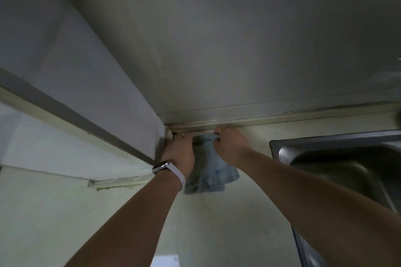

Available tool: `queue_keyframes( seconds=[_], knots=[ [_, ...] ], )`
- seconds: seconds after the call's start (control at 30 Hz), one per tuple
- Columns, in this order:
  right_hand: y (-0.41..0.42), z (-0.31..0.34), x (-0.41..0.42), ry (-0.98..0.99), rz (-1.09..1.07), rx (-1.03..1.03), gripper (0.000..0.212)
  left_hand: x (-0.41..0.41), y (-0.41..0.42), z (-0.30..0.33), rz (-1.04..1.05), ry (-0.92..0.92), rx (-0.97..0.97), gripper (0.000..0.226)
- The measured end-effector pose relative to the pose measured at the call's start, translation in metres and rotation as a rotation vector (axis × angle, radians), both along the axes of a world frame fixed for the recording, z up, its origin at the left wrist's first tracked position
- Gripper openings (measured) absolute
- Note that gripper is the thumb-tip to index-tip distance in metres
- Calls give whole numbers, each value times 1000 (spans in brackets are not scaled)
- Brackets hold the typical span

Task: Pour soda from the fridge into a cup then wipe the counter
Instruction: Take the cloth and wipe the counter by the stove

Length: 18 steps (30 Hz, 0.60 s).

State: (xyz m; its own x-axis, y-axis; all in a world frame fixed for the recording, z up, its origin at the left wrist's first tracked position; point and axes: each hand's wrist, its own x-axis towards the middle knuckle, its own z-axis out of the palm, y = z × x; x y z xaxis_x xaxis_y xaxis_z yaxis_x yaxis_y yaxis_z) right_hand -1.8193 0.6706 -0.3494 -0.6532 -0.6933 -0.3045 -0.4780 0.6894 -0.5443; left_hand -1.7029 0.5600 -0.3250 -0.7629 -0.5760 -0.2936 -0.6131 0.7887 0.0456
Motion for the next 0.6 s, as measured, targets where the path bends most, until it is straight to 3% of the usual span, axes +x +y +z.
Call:
queue_keyframes(
  seconds=[0.17, 0.47, 0.6],
  knots=[
    [-7, -12, -11, 67, 34, -21, 30, -11, -11, -15, -16, -11, -61, 35],
    [-4, -4, -12, 154, 141, 109, 43, -3, 8, -26, -9, 55, -103, 43],
    [9, 16, -4, 187, 183, 139, 40, 3, 17, -4, -26, 62, 8, 50]
  ],
)
